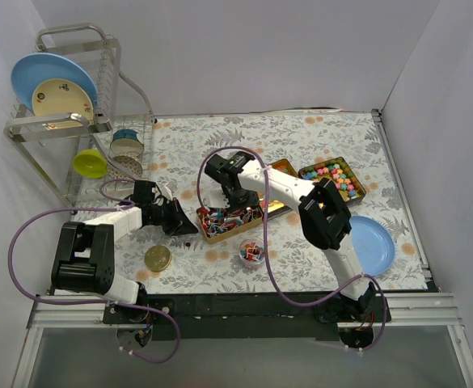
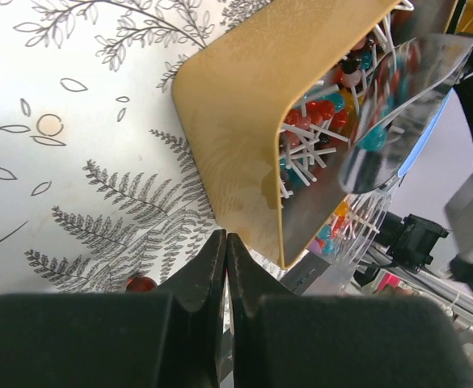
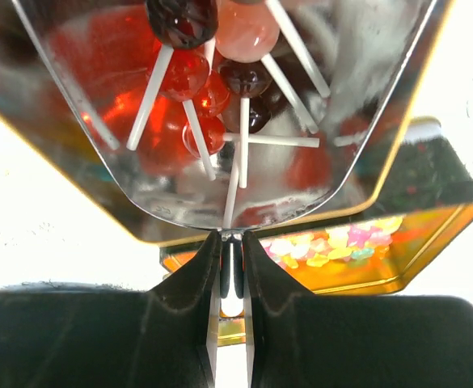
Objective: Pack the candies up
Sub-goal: Scoop the fake candies from the storage box, then place the fake candies in the packing bottle, then place the spatula at the center of the board.
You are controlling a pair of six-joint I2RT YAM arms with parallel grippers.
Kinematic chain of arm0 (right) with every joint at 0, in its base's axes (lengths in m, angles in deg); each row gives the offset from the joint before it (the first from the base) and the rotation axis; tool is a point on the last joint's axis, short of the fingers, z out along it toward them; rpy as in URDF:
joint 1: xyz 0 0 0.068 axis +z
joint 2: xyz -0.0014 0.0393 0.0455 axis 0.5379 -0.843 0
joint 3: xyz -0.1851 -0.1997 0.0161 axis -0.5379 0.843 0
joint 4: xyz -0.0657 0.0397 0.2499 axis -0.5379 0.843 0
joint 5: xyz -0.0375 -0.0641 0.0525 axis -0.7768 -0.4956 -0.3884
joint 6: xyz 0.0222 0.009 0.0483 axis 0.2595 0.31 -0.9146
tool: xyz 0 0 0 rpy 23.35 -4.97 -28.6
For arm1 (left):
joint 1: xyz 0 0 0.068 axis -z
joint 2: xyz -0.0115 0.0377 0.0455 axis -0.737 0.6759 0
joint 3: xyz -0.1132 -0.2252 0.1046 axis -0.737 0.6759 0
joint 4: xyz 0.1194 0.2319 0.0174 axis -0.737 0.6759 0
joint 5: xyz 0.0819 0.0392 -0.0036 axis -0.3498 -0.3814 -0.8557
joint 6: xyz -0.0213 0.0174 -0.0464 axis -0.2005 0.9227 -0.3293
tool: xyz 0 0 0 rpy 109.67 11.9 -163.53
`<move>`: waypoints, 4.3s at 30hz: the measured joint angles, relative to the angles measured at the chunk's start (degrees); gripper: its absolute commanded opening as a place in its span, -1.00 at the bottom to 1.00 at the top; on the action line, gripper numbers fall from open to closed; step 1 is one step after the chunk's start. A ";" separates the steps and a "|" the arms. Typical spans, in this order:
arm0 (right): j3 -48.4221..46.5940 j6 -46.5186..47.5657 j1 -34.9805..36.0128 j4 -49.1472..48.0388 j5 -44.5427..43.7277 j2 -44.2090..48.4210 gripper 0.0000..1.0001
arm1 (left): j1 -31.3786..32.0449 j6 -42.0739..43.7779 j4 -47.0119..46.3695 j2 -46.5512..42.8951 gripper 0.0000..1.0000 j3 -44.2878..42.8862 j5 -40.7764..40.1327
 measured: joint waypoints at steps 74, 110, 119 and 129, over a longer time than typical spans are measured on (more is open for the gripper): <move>32.83 3.10 11.89 6.23 -29.88 27.45 -0.97 | -1.90 7.26 -1.55 -6.88 0.19 -2.38 -3.82; -6.14 -20.55 -58.66 2.21 8.09 4.83 -0.97 | -1.92 19.76 10.88 1.53 0.14 -12.22 -2.82; 18.67 -19.21 -65.35 -5.01 5.40 11.19 -0.97 | -1.88 21.31 13.55 4.52 0.14 -18.75 -4.07; 20.02 -19.28 -65.79 -10.16 6.43 8.79 -0.74 | -1.79 25.11 18.97 9.14 0.22 -27.04 -6.21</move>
